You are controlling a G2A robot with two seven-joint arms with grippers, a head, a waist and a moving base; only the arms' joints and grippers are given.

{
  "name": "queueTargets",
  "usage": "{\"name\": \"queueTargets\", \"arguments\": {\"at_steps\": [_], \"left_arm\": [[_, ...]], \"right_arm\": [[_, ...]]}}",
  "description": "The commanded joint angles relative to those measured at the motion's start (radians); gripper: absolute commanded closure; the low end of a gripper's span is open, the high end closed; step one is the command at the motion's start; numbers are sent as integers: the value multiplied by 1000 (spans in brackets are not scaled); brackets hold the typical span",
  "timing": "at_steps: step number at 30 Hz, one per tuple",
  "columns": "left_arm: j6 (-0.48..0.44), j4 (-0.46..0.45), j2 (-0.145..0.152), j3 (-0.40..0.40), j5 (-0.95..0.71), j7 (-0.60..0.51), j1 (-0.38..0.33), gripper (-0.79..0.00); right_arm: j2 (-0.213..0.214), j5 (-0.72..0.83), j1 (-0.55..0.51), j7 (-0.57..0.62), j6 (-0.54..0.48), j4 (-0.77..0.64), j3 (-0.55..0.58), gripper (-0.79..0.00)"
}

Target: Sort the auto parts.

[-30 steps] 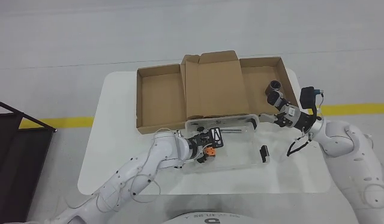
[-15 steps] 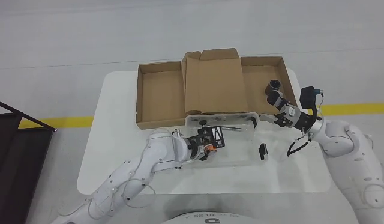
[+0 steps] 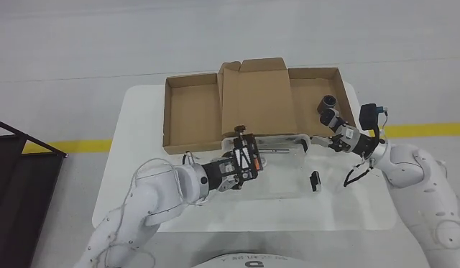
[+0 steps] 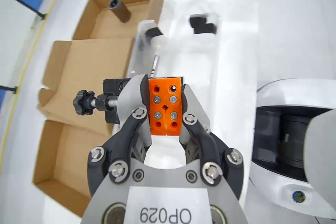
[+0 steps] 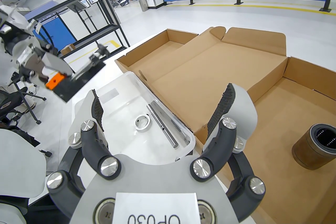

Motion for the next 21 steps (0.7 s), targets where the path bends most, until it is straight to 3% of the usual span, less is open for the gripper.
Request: {"name": "queueTargets", "arguments": {"at_steps": [1,7,12,21], "left_arm": [[24,20,4,-53,7,33,4,0],[79,158,9,-142,39,95,-42,0],[102,317,4,-148,38,121,-101,0],[153,563,-25,-9,125,167,-234,0]], "right_arm": [[0,0,0,0,0,0,0,-785],[0,0,0,0,0,0,0,-785],[0,0,0,0,0,0,0,-785],[0,0,0,0,0,0,0,-785]]}}
